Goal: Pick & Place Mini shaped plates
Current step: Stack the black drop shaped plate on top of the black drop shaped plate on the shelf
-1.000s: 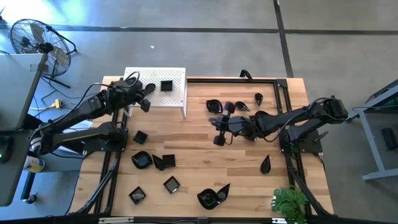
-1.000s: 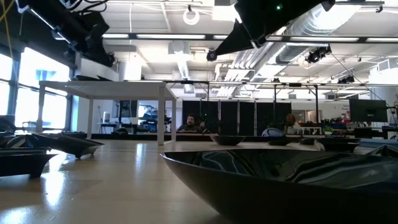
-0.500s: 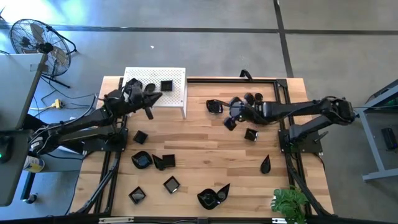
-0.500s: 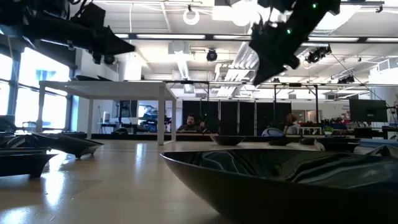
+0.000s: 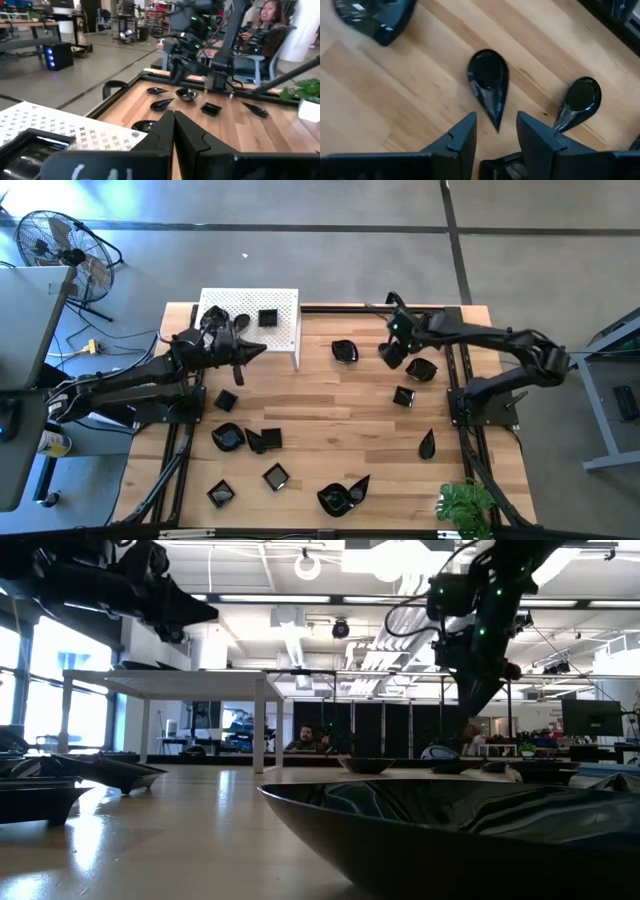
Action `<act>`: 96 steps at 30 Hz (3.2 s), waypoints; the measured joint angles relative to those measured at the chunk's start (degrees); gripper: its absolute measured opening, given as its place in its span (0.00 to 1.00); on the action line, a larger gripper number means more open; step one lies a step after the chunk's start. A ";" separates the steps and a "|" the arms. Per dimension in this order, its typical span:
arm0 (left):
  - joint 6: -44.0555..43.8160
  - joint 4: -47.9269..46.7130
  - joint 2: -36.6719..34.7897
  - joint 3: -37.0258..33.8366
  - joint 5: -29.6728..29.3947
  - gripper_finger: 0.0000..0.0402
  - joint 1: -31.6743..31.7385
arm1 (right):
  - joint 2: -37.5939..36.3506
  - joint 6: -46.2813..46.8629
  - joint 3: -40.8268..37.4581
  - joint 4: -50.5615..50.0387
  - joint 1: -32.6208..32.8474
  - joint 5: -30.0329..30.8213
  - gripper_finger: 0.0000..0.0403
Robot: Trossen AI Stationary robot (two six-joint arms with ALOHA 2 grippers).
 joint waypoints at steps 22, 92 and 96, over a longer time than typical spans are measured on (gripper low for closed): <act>-0.48 -2.55 0.01 0.00 1.07 0.01 -0.31 | 0.19 1.62 -20.17 26.68 -15.65 -18.51 0.24; -1.84 -18.76 31.84 40.94 -14.87 0.43 -13.44 | -5.14 -31.24 -22.45 91.79 31.45 29.49 0.00; 3.07 -21.19 37.00 46.70 -20.89 0.43 -16.46 | -4.99 -34.15 -22.45 92.01 31.50 29.34 0.00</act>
